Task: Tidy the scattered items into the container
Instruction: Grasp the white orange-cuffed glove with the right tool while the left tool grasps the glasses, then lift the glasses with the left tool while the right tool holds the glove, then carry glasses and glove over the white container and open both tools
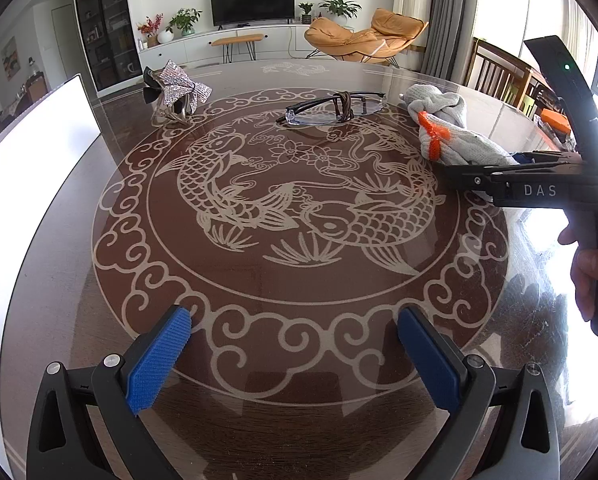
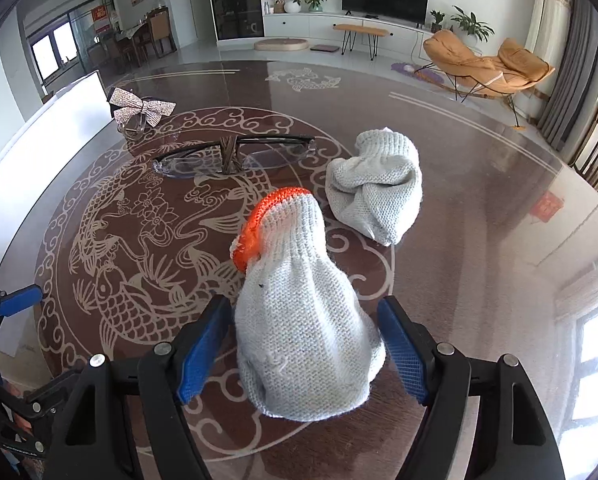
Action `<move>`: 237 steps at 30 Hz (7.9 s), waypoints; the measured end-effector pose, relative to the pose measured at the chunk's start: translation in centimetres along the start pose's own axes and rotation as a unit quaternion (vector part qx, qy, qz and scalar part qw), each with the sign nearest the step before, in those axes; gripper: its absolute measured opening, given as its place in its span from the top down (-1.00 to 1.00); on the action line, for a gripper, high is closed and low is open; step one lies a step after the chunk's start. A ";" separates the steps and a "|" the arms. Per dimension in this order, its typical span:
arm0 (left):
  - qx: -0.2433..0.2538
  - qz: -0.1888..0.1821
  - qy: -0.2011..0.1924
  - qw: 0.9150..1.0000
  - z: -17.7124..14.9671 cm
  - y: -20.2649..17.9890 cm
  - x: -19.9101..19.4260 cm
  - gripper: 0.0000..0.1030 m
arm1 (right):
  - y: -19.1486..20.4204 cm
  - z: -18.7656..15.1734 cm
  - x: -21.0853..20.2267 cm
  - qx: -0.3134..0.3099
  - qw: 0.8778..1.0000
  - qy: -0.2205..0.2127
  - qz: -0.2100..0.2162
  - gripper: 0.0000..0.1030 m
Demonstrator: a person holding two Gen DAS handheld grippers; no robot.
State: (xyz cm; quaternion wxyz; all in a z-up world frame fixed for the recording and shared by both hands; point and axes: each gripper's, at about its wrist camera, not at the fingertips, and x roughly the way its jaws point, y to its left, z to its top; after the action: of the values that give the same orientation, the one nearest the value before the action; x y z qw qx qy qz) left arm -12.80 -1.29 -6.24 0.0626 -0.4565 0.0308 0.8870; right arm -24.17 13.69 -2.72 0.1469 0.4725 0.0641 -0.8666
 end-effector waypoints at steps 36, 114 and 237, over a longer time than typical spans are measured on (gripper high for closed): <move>0.266 -0.101 0.025 0.958 18.0 -5.6 9.7 0.64 | -1.7 -15.0 -10.0 0.100 0.992 -0.058 -0.048 0.22; 0.055 -0.037 0.000 0.998 -1.6 0.7 -1.6 -1.00 | 7.3 -10.2 -5.4 -0.028 0.999 -0.033 0.002 -0.59; 0.030 -0.120 0.053 0.991 -6.2 14.5 -15.7 -0.01 | 25.7 -0.6 -17.9 -0.110 0.964 -0.146 0.195 0.43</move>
State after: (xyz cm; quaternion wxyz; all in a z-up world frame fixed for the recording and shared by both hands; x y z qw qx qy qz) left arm -0.80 -17.60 2.85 0.1808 -0.5008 0.0053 0.8465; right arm -6.49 -7.04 12.68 0.3718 0.3255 0.0439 -0.8683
